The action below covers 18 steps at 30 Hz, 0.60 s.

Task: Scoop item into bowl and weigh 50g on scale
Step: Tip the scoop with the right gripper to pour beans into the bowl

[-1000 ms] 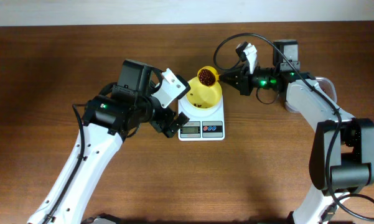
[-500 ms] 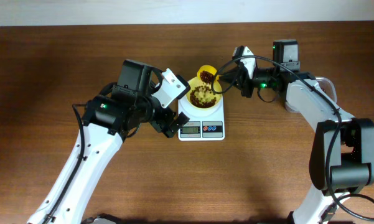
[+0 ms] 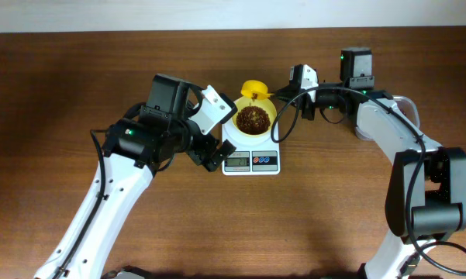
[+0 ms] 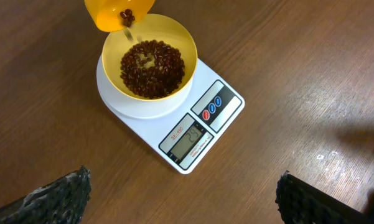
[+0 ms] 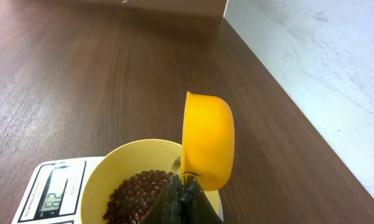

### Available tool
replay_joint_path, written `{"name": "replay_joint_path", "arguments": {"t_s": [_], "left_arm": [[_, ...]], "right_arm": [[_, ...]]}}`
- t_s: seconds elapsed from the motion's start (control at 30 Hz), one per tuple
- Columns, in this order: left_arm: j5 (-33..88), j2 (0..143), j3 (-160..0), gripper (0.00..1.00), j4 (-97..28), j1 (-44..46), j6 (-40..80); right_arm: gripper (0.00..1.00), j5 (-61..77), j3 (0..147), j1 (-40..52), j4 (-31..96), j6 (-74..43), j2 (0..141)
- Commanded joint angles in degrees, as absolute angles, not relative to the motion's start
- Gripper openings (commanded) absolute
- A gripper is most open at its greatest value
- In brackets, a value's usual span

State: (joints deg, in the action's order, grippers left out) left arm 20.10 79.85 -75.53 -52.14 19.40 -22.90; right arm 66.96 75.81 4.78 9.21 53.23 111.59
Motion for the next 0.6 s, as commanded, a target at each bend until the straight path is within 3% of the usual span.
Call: {"name": "replay_joint_path", "arguments": {"t_s": [0.0, 0.3, 0.43, 0.57], "left_arm": [[20.1, 78.67, -75.02, 0.99, -52.16, 19.4, -22.52], [20.1, 78.67, -75.02, 0.99, -52.16, 19.4, -22.52], [20.1, 78.67, -75.02, 0.99, -52.16, 19.4, -22.55], [20.1, 78.67, -75.02, 0.99, -52.16, 19.4, -22.52]], "right_arm": [[0.04, 68.97, 76.09, 5.3, 9.52, 53.8, 110.3], [0.04, 68.82, 76.09, 5.3, 9.58, 53.32, 110.3], [0.04, 71.29, 76.09, 5.28, 8.12, 47.33, 110.3], [0.04, 71.33, 76.09, 5.21, -14.68, 19.2, 110.3]]}}
